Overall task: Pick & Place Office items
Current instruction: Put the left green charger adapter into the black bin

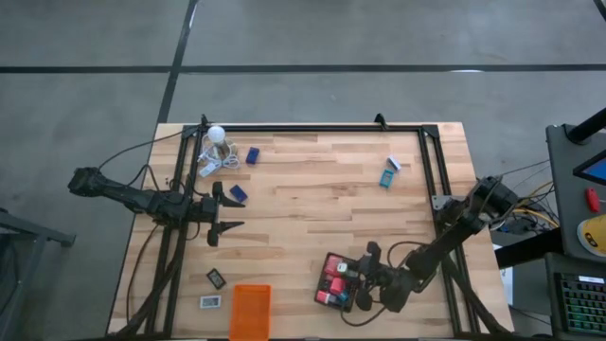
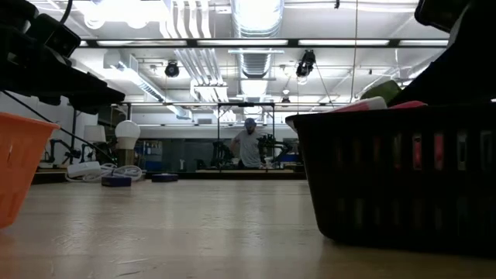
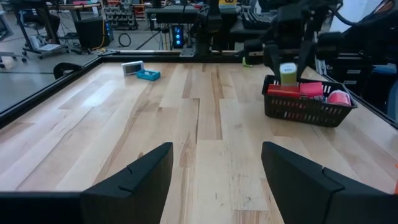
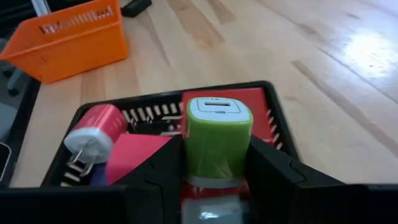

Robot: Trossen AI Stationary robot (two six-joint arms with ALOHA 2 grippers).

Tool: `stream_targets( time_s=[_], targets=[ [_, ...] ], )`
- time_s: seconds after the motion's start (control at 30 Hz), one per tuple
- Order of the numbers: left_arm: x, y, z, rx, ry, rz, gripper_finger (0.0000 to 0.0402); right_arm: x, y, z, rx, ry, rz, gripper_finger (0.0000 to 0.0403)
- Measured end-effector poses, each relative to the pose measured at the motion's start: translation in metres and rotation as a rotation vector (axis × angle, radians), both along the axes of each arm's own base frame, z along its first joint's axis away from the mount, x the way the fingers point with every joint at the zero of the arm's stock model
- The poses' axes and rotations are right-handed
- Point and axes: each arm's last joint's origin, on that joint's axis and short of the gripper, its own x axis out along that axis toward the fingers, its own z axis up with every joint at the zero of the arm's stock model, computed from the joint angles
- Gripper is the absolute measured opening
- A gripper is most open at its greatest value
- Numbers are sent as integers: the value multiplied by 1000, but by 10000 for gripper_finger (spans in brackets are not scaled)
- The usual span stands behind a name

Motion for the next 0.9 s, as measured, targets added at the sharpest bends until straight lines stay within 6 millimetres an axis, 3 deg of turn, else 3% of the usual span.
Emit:
stream_targets(
  time_s=[0.53, 0.9],
  targets=[
    [0, 0, 0, 0, 0, 0, 253, 3, 3, -6, -22, 1, -16, 139],
    [0, 0, 0, 0, 0, 0, 252, 3, 2, -6, -23, 3, -17, 162]
  ],
)
